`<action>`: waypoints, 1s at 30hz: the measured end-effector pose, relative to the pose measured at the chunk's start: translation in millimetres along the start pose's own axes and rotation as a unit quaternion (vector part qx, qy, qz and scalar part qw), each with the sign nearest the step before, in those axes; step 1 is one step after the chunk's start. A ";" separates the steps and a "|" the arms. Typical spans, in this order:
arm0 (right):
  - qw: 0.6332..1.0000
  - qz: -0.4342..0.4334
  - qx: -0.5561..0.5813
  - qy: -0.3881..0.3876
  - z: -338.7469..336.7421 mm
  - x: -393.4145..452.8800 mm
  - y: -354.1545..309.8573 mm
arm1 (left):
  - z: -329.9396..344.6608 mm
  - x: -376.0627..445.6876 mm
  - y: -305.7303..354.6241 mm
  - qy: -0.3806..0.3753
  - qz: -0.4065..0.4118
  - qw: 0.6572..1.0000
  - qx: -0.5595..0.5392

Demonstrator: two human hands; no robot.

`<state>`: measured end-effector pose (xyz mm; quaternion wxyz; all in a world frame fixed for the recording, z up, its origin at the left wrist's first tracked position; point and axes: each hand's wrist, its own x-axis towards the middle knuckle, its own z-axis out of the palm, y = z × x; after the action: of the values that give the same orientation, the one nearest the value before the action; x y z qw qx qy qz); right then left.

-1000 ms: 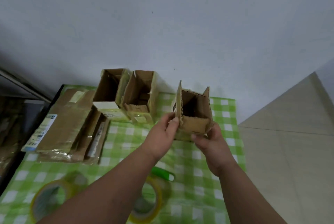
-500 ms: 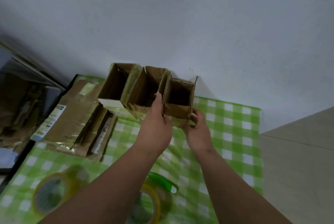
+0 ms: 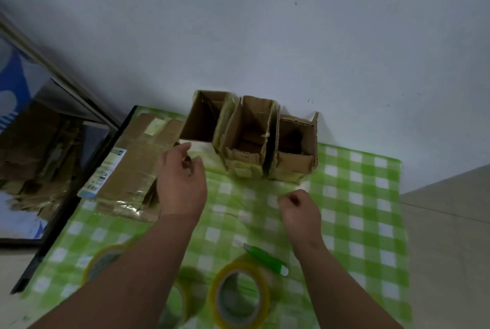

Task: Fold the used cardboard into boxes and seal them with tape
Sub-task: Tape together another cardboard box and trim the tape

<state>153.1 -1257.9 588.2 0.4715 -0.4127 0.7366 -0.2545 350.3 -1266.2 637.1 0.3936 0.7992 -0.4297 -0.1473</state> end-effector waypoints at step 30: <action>0.982 0.110 0.125 -0.088 247.6 -91.9 -118.3 | -156.3 119.5 -185.4 -0.216 -0.202 0.953 -0.072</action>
<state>440.4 -1239.0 617.7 0.6076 -0.2879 0.6954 -0.2536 616.0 -1224.1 610.4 0.3099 0.7881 -0.3226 -0.4229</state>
